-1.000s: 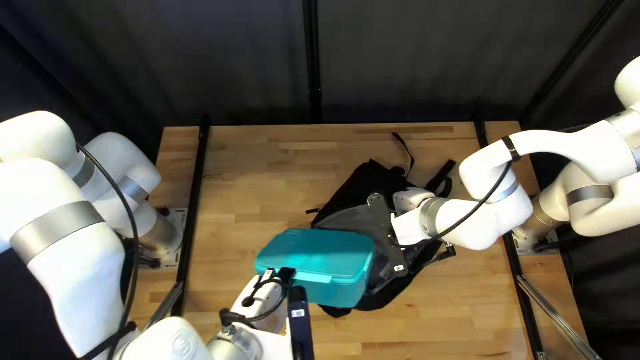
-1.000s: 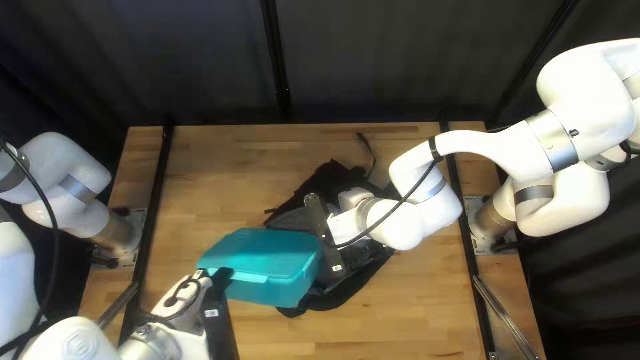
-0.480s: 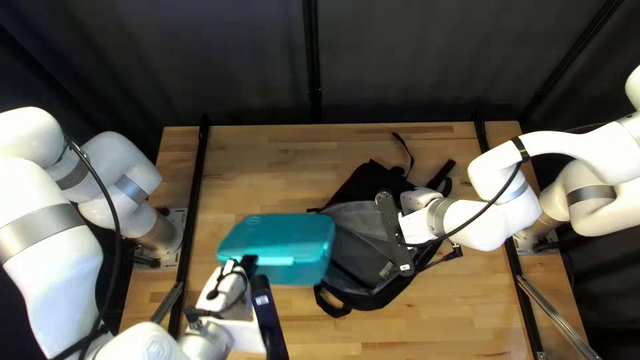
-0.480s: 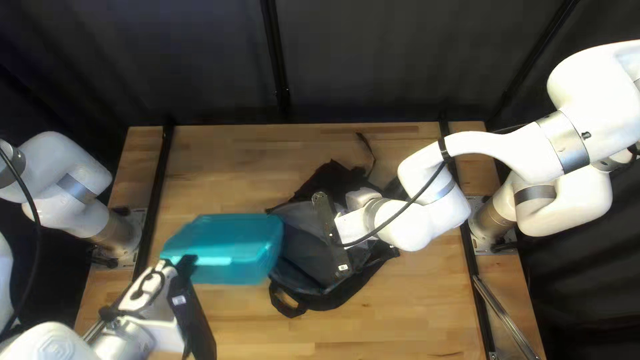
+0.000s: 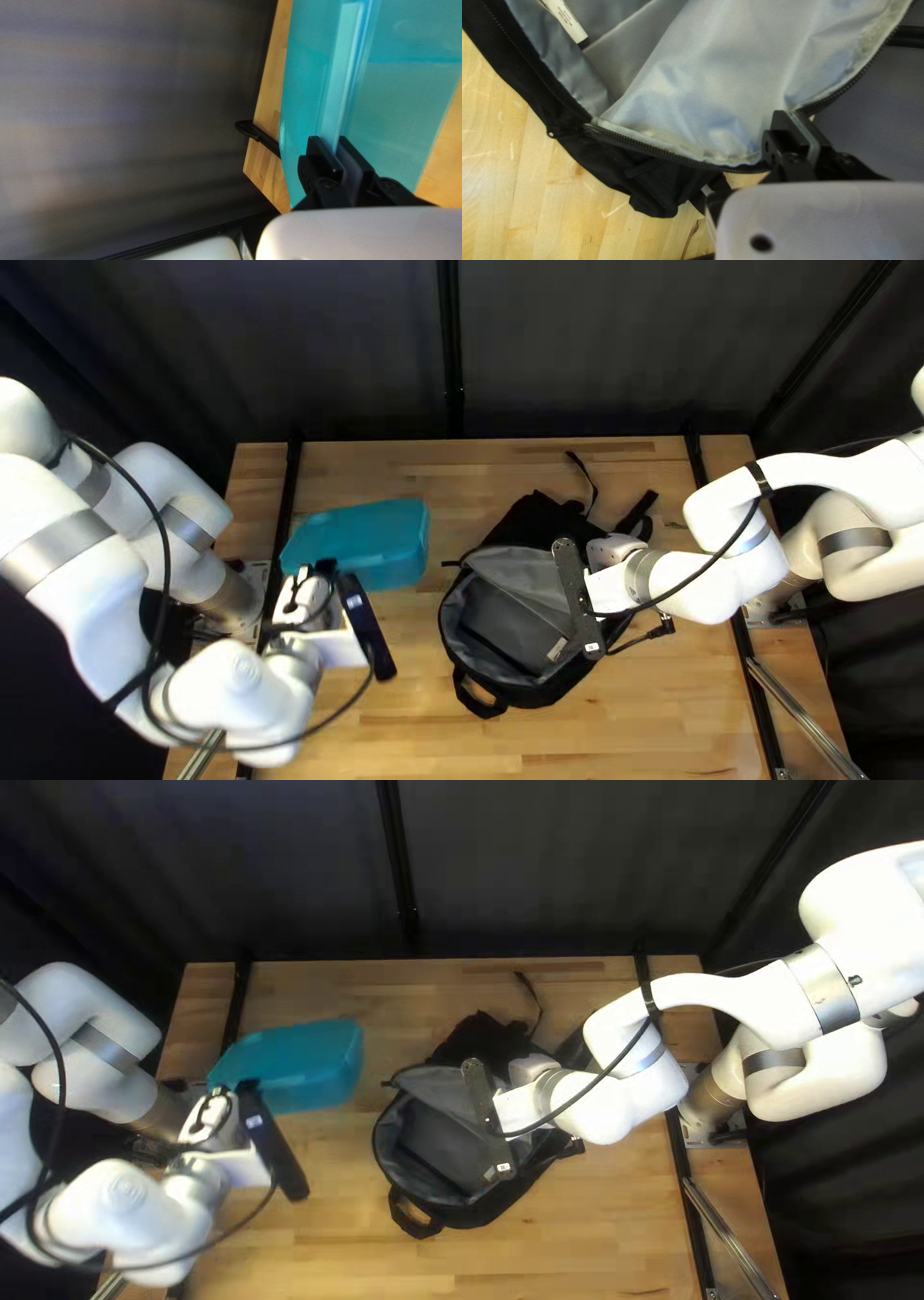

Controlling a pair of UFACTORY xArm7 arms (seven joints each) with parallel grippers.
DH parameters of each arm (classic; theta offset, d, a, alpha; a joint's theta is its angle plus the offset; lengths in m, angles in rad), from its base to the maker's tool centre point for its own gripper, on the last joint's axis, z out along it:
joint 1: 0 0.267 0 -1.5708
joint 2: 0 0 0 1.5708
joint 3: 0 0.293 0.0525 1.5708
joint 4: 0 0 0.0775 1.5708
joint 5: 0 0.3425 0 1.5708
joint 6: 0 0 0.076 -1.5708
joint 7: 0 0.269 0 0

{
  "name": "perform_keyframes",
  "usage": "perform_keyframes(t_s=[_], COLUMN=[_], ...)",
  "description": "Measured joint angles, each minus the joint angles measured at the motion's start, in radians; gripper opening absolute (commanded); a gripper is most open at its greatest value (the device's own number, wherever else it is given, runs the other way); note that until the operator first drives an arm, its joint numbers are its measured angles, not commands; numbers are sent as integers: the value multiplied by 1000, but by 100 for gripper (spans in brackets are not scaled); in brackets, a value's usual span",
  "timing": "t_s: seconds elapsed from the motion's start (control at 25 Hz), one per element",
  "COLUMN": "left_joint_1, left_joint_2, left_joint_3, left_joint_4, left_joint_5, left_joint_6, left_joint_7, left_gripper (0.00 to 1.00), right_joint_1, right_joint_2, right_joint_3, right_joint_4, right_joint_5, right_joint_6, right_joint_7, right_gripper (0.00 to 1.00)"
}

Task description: Remove a lunch box from a kids backpack

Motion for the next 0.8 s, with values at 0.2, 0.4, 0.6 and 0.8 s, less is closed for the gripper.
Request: perform_keyframes(t_s=[0.2,0.4,0.6,0.8], left_joint_1=[65,104,111,103], left_joint_2=[21,53,92,158], left_joint_3=[75,116,122,113], left_joint_4=[-68,-88,-84,-55], left_joint_5=[94,140,138,115], left_joint_6=[-120,-164,-174,-176], left_joint_7=[-14,-29,-53,-81], left_gripper=[0,0,0,0], right_joint_1=[-2,-3,-5,-6], right_joint_2=[3,4,4,5], right_joint_3=[-3,-6,-9,-10], right_joint_4=[-9,-14,-17,-22], right_joint_5=[-2,-3,-4,-5], right_joint_6=[-12,-20,-24,-31], right_joint_7=[1,0,-2,-2], right_gripper=[0,0,0,0])
